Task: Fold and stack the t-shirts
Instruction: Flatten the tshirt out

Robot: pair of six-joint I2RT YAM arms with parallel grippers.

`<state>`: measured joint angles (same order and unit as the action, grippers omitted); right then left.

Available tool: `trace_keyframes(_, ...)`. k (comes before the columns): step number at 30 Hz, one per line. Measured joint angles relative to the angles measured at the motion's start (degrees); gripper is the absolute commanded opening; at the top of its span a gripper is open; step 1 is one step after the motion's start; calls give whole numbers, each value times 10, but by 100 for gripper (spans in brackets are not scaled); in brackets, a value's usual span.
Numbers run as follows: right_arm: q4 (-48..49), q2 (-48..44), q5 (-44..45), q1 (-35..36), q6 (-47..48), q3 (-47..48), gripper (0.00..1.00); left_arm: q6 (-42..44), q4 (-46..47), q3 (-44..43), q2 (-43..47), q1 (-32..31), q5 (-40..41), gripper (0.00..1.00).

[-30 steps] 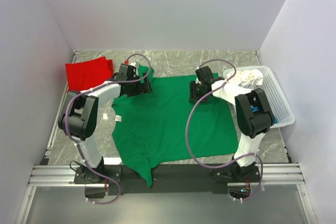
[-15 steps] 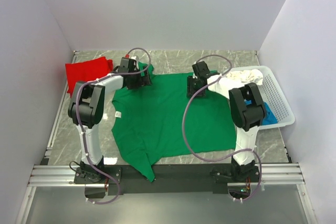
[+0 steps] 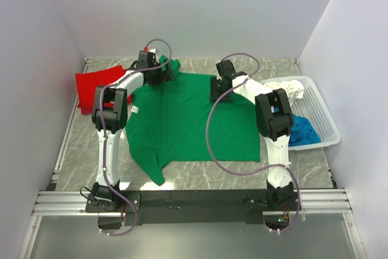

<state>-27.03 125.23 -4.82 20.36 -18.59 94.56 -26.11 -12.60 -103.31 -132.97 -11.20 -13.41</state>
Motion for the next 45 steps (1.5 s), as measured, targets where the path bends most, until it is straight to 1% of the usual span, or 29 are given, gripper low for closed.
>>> trace_keyframes(5, -17, 29, -9, -2, 5, 50, 56, 3, -10, -67, -39, 8, -7, 99)
trace_keyframes(9, -17, 30, -17, -2, 13, 53, 56, 5, 2, -55, -30, 10, -8, 99)
trace_keyframes(12, -18, 26, -21, -2, 19, 53, 57, 6, 13, -13, 16, 7, -2, 99)
trace_keyframes(14, -22, 16, -24, -2, 22, 52, 57, 6, 23, 21, 72, 2, 7, 99)
trace_keyframes(16, -21, -14, -24, -2, 24, 36, 57, 6, 39, 67, 149, -6, 28, 99)
trace_keyframes(18, -12, -63, -27, -2, 25, 1, 57, 9, 55, 124, 251, -18, 61, 99)
trace_keyframes(22, 12, -210, -32, -2, 24, -109, 57, -2, 98, 260, 458, -50, 122, 99)
trace_keyframes(24, 29, -279, -33, -1, 21, -164, 57, -13, 104, 335, 540, -67, 156, 99)
trace_keyframes(26, 45, -351, -31, 0, 16, -229, 57, -33, 104, 416, 600, -87, 195, 99)
trace_keyframes(29, 64, -440, -30, 4, 5, -328, 57, -70, 75, 532, 658, -129, 249, 99)
trace_keyframes(31, 70, -486, -28, 6, -5, -389, 57, -109, 32, 604, 688, -172, 281, 99)
trace_keyframes(34, 69, -537, -28, 10, -17, -455, 57, -168, -23, 673, 737, -242, 323, 99)
trace_keyframes(35, 67, -550, -28, 12, -20, -469, 57, -193, -42, 692, 761, -271, 343, 99)
trace_keyframes(40, 76, -584, -24, 17, -26, -501, 57, -304, -86, 738, 839, -355, 412, 99)
trace_keyframes(42, 78, -590, -23, 18, -26, -511, 57, -349, -101, 756, 860, -387, 428, 99)
trace_keyframes(45, 84, -589, -23, 18, -26, -523, 57, -429, -143, 776, 879, -456, 455, 99)
